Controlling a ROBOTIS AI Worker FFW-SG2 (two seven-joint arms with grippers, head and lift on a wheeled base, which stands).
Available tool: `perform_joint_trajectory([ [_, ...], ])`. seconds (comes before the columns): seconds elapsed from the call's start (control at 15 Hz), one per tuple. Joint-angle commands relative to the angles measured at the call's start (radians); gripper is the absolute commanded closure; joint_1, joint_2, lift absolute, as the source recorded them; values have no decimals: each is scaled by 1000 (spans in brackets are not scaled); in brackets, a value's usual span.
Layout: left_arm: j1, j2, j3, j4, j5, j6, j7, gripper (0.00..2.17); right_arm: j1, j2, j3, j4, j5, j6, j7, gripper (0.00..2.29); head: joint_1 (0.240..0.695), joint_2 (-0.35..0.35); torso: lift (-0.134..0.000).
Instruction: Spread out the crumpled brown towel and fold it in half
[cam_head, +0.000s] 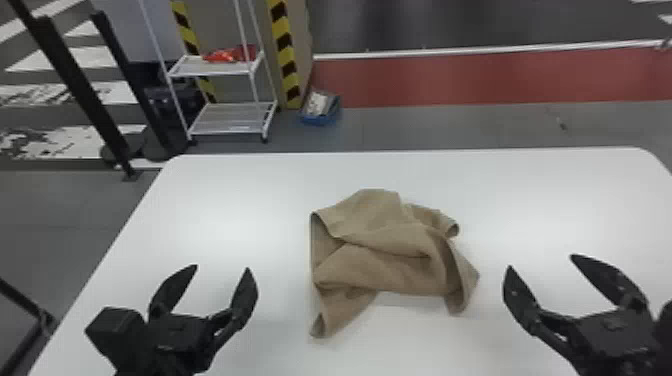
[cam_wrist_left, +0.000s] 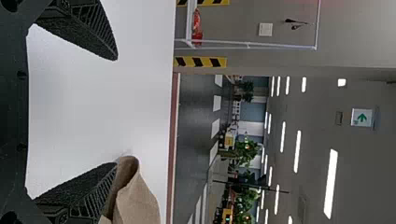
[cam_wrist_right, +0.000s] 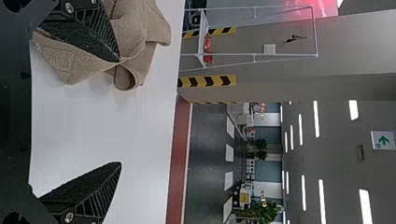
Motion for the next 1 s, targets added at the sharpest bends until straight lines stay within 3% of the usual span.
perform_joint_trajectory([
  [0.0, 2, -3, 0, -8, 0, -1, 0, 73, 0, 1, -2, 0, 0, 0, 0, 93, 695, 146, -124],
  [0.93, 9, -3, -15, -20, 0, -1, 0, 73, -11, 1, 7, -3, 6, 18, 0, 93, 695, 143, -124],
])
